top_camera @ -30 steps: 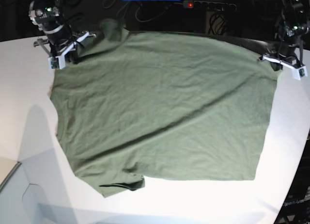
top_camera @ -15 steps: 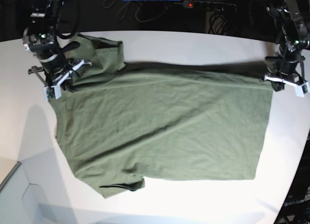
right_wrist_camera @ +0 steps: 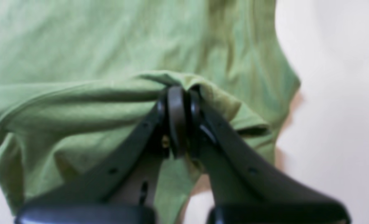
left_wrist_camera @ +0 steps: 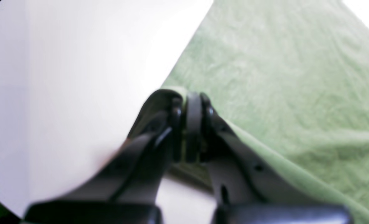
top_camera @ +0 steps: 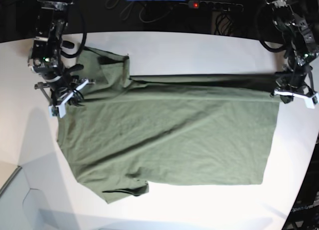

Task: Layout the t-shirt on the table in an organized manner, then fold the t-shirt properly
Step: 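Lift the collar edge with both grippers and fold it toward the hem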

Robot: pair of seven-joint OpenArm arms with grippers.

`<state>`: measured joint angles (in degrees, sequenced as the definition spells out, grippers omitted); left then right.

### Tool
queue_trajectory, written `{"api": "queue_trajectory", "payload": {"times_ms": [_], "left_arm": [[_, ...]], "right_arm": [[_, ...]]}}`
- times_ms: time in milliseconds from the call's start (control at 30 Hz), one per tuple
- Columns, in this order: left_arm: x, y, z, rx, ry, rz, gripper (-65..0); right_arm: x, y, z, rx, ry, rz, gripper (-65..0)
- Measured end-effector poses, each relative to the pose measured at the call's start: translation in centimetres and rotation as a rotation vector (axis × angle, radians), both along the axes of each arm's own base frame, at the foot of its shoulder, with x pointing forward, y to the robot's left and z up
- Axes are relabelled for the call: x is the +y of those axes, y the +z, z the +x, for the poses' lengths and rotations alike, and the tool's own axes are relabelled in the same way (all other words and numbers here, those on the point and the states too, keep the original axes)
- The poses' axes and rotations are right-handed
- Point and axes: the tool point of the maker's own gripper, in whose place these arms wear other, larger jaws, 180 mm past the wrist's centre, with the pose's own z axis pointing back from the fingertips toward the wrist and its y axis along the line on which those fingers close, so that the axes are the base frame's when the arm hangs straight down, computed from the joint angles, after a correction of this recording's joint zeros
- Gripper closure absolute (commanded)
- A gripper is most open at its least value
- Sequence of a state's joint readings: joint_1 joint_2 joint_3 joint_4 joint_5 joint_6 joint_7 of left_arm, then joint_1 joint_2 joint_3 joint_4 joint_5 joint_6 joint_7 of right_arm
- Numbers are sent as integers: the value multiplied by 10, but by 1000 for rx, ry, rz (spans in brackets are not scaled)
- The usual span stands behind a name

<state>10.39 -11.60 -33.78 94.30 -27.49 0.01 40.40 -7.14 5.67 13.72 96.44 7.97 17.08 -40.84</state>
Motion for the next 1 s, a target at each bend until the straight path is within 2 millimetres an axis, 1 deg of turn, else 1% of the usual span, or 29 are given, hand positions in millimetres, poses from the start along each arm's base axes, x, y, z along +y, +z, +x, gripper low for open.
{"api": "queue_trajectory", "payload": {"times_ms": [67, 233, 333, 600, 767, 833, 867, 1000], "left_arm": [[1, -7, 0, 15, 7, -14, 0], [3, -17, 1, 34, 19, -28, 0], [3, -16, 6, 27, 23, -36, 0], [6, -26, 22, 31, 46, -77, 0], [7, -31, 31, 33, 56, -100, 0], [7, -31, 33, 31, 58, -105, 0], [7, -32, 34, 32, 59, -106, 0], [7, -33, 34, 37, 60, -110, 0]], "right_arm": [[0, 4, 7, -15, -1, 2, 0], [-1, 1, 21, -15, -9, 17, 0], [-1, -1, 27, -9, -11, 24, 0], [-1, 11, 42, -48, -12, 26, 0], [-1, -5, 44, -4, -19, 46, 0], [-1, -9, 43, 5, -20, 49, 0], [-1, -8, 45, 2, -21, 49, 0], [1, 3, 56, -56, -14, 50, 0]]}}
